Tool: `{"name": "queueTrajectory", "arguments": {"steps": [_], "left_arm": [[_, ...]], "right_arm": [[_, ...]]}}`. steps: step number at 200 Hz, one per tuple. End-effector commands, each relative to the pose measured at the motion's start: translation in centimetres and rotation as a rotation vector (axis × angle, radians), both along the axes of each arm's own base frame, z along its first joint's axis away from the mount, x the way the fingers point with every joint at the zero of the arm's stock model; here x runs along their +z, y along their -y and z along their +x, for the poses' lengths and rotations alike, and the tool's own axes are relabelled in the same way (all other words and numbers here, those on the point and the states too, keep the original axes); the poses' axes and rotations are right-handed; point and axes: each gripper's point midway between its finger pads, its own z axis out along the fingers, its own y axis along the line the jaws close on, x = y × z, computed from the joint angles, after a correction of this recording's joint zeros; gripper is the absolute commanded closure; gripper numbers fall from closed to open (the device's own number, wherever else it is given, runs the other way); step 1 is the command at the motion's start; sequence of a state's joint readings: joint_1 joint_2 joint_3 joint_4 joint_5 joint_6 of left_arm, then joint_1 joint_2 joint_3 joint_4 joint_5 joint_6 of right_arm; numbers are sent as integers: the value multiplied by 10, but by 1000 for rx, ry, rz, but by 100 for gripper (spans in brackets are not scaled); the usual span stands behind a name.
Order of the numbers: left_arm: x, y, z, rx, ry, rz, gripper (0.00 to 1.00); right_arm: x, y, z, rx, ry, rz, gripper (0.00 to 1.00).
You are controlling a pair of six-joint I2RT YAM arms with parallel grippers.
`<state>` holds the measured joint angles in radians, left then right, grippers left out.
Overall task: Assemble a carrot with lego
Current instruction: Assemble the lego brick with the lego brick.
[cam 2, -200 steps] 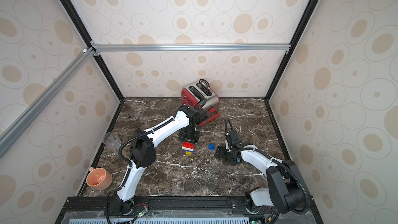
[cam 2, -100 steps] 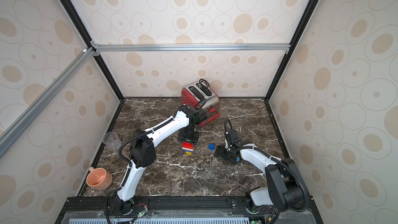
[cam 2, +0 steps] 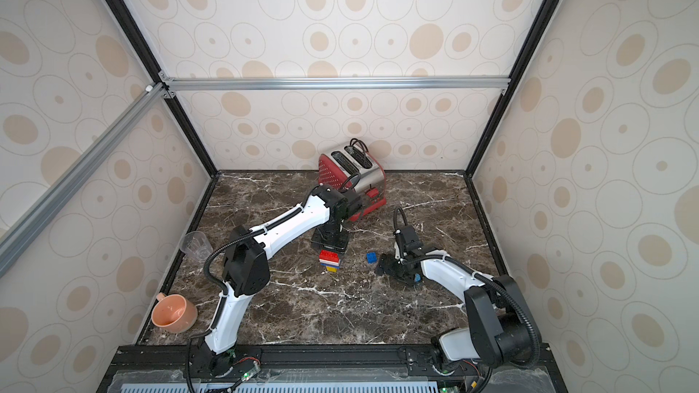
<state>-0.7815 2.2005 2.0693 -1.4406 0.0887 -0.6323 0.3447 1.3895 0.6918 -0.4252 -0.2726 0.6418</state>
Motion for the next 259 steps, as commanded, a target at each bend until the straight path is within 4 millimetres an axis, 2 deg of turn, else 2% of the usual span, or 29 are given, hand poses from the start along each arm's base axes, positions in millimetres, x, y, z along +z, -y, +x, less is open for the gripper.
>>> {"name": "queueTrajectory", "arguments": {"steps": [1, 22, 59, 85, 138, 177, 208, 259], "left_arm": [[6, -2, -6, 26, -14, -18, 47], [4, 0, -7, 25, -13, -30, 47], [11, -9, 7, -4, 56, 37, 47], [5, -1, 7, 8, 48, 7, 47], [26, 4, 18, 32, 106, -17, 47], [25, -1, 10, 36, 76, -3, 47], [13, -7, 3, 45, 47, 11, 47], [6, -3, 0, 50, 27, -3, 47]], "right_arm": [[2, 2, 3, -6, -4, -4, 17], [3, 2, 4, -9, -1, -1, 16], [0, 1, 4, -15, -4, 5, 16], [0, 0, 5, -16, -5, 11, 16], [1, 1, 5, -17, -4, 5, 16], [2, 0, 5, -16, -3, 9, 16], [1, 0, 5, -15, -6, 8, 16], [1, 1, 4, -15, -9, 5, 16]]}}
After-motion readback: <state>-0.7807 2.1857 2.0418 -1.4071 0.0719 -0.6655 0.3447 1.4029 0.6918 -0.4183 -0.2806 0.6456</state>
